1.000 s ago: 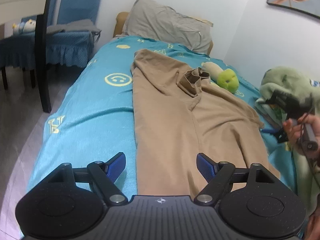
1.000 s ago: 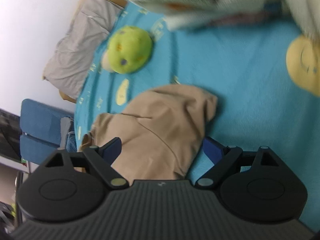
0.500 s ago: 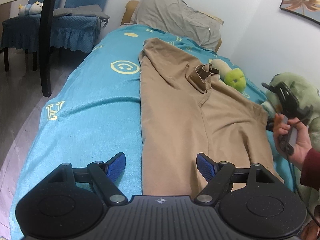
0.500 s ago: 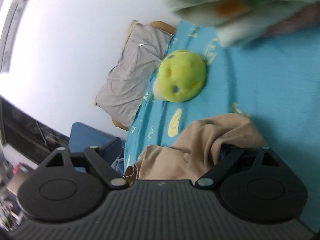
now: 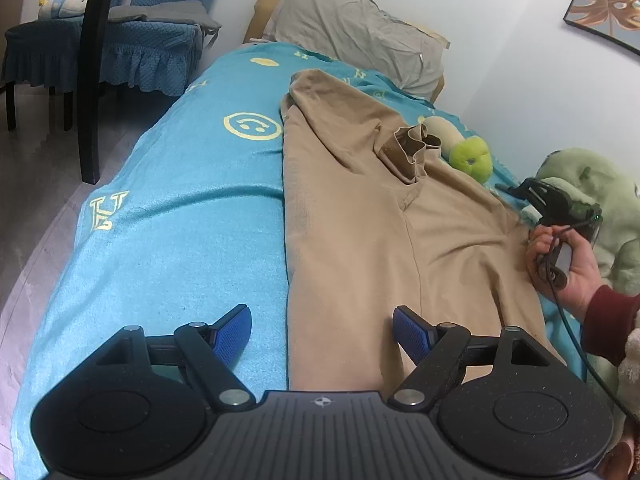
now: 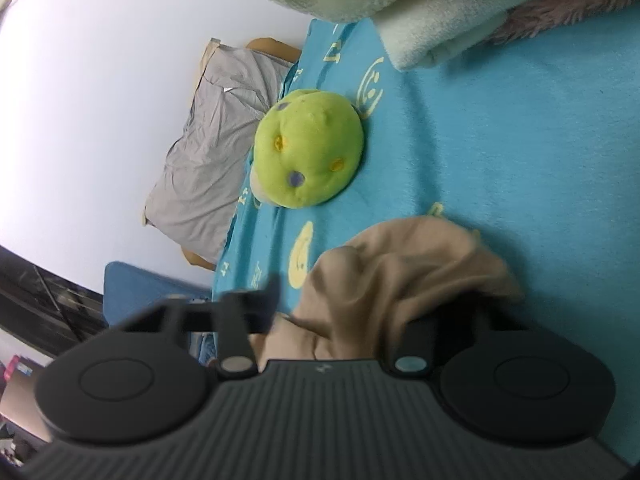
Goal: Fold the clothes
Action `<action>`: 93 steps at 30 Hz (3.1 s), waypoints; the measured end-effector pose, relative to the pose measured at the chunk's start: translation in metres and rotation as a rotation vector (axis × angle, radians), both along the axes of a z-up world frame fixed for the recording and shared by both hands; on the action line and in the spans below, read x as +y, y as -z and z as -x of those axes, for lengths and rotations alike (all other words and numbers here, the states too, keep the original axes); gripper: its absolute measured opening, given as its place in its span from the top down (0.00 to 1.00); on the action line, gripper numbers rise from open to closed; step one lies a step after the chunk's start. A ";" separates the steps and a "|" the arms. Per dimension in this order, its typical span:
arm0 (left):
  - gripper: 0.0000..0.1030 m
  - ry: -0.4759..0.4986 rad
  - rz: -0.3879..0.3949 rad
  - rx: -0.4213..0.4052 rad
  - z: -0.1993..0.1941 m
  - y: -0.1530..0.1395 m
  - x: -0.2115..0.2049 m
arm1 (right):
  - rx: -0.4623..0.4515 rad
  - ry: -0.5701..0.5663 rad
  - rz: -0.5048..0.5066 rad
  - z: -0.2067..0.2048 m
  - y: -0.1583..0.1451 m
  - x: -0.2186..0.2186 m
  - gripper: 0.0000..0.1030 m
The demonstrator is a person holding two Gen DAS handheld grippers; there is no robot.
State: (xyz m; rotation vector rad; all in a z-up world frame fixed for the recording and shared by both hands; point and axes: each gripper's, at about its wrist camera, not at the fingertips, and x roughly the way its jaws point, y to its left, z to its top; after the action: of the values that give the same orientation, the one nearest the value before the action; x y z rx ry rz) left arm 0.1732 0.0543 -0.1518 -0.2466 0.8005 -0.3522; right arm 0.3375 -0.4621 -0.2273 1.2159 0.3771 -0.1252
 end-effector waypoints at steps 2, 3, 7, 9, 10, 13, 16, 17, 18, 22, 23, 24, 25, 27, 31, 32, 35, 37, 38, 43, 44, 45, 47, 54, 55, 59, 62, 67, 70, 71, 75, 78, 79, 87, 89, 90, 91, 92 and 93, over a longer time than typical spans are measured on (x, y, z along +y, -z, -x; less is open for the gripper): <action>0.23 -0.002 0.000 -0.001 -0.001 0.000 0.000 | 0.004 0.028 0.061 0.003 -0.013 0.001 0.88; 0.23 -0.003 0.001 -0.001 -0.001 0.000 0.000 | -0.005 0.053 0.094 0.005 -0.021 0.001 0.88; 0.23 -0.004 0.004 0.002 -0.001 0.001 0.000 | -0.071 0.114 0.189 0.012 -0.054 -0.005 0.89; 0.23 0.002 0.002 -0.002 -0.001 0.000 -0.001 | -0.111 0.141 0.241 0.020 -0.070 -0.009 0.89; 0.23 0.005 0.000 -0.005 0.000 -0.001 -0.002 | -0.129 0.153 0.262 0.025 -0.077 -0.012 0.89; 0.23 0.013 -0.006 -0.011 0.001 -0.002 -0.004 | -0.137 0.169 0.241 0.038 -0.081 -0.024 0.89; 0.23 0.018 -0.011 -0.015 0.001 -0.003 -0.005 | -0.068 0.159 0.189 0.044 -0.066 -0.033 0.89; 0.23 0.018 -0.012 -0.017 0.001 -0.003 -0.005 | -0.031 0.157 0.186 0.045 -0.061 -0.035 0.89; 0.23 0.018 -0.014 -0.019 0.002 -0.003 -0.005 | -0.002 0.146 0.183 0.045 -0.056 -0.038 0.88; 0.23 0.014 -0.021 -0.013 0.001 -0.002 -0.005 | 0.062 0.098 0.116 0.041 -0.038 -0.047 0.84; 0.23 0.014 -0.021 -0.011 0.001 -0.002 -0.005 | 0.075 0.090 0.092 0.040 -0.034 -0.049 0.80; 0.23 0.013 -0.022 -0.010 0.000 -0.002 -0.004 | 0.089 0.081 0.075 0.038 -0.030 -0.050 0.63; 0.23 0.012 -0.023 -0.007 0.000 -0.001 -0.004 | 0.087 0.070 0.069 0.037 -0.027 -0.048 0.43; 0.23 0.011 -0.024 -0.001 0.000 0.000 -0.004 | 0.082 0.049 0.057 0.034 -0.021 -0.045 0.26; 0.23 0.009 -0.025 0.006 -0.002 0.003 -0.003 | 0.074 0.011 0.035 0.028 -0.009 -0.038 0.25; 0.23 0.009 -0.026 0.005 -0.002 0.003 -0.003 | 0.075 0.030 0.052 0.026 -0.007 -0.040 0.25; 0.23 0.013 -0.028 -0.003 -0.002 0.003 -0.003 | 0.048 0.086 0.097 0.020 -0.002 -0.047 0.27; 0.23 0.018 -0.027 -0.011 -0.001 0.003 -0.004 | 0.043 0.037 0.058 0.008 0.008 -0.048 0.43; 0.23 0.022 -0.023 -0.012 -0.001 0.003 -0.004 | 0.040 0.013 0.044 0.002 0.011 -0.047 0.49; 0.23 0.035 -0.016 -0.023 -0.003 0.002 -0.008 | 0.016 -0.060 0.249 -0.014 -0.022 -0.019 0.94; 0.23 0.035 -0.017 -0.024 -0.003 0.001 -0.009 | 0.020 -0.038 0.275 -0.014 -0.030 -0.014 0.94; 0.23 0.034 -0.015 -0.027 -0.002 0.000 -0.009 | 0.021 -0.005 0.318 -0.011 -0.040 -0.012 0.94; 0.23 0.032 -0.014 -0.039 0.000 -0.002 -0.009 | 0.023 0.062 0.404 -0.004 -0.061 -0.007 0.95; 0.23 0.026 -0.013 -0.091 0.005 -0.014 -0.007 | 0.027 0.231 0.712 0.013 -0.125 0.028 0.95; 0.23 0.022 -0.010 -0.095 0.005 -0.015 -0.005 | 0.019 0.218 0.777 0.011 -0.135 0.043 0.95; 0.23 -0.007 -0.010 -0.111 0.003 -0.020 0.002 | -0.035 0.114 1.012 0.002 -0.164 0.118 0.95; 0.23 -0.026 -0.033 -0.125 0.001 -0.022 0.007 | -0.071 -0.043 1.114 -0.013 -0.158 0.188 0.95; 0.23 -0.061 -0.088 -0.143 0.001 -0.023 0.018 | -0.066 -0.330 1.232 -0.032 -0.118 0.289 0.92; 0.23 -0.090 -0.086 -0.130 -0.002 -0.022 0.026 | -0.006 -0.474 1.195 -0.043 -0.094 0.308 0.65; 0.23 -0.095 -0.085 -0.127 -0.003 -0.021 0.027 | 0.013 -0.494 1.152 -0.049 -0.091 0.304 0.49; 0.23 -0.100 -0.087 -0.115 -0.006 -0.018 0.026 | -0.007 -0.510 1.024 -0.033 -0.102 0.283 0.00; 0.23 -0.093 -0.098 -0.127 -0.003 -0.020 0.023 | -0.025 -0.498 0.984 -0.013 -0.126 0.270 0.00; 0.23 -0.090 -0.102 -0.133 -0.001 -0.021 0.021 | -0.024 -0.490 0.982 -0.005 -0.136 0.265 0.00; 0.23 -0.048 -0.147 -0.158 0.022 -0.030 0.009 | 0.067 -0.394 0.814 0.128 -0.211 0.211 0.00; 0.23 -0.025 -0.143 -0.162 0.032 -0.034 0.006 | 0.075 -0.377 0.814 0.175 -0.215 0.201 0.00; 0.23 -0.006 -0.136 -0.162 0.037 -0.036 0.003 | 0.079 -0.367 0.815 0.199 -0.216 0.196 0.00; 0.23 0.013 -0.130 -0.162 0.043 -0.038 0.000 | 0.088 -0.349 0.824 0.218 -0.216 0.193 0.00; 0.23 0.032 -0.124 -0.162 0.048 -0.040 -0.003 | 0.093 -0.322 0.829 0.234 -0.217 0.189 0.00; 0.23 0.052 -0.117 -0.162 0.053 -0.042 -0.006 | 0.094 -0.294 0.828 0.249 -0.219 0.186 0.00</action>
State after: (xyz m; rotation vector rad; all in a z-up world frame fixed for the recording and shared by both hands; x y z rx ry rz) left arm 0.1197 0.0486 -0.1098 -0.0862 0.6658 -0.3675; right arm 0.0887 -0.2763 -0.0086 0.3327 0.5140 -0.0716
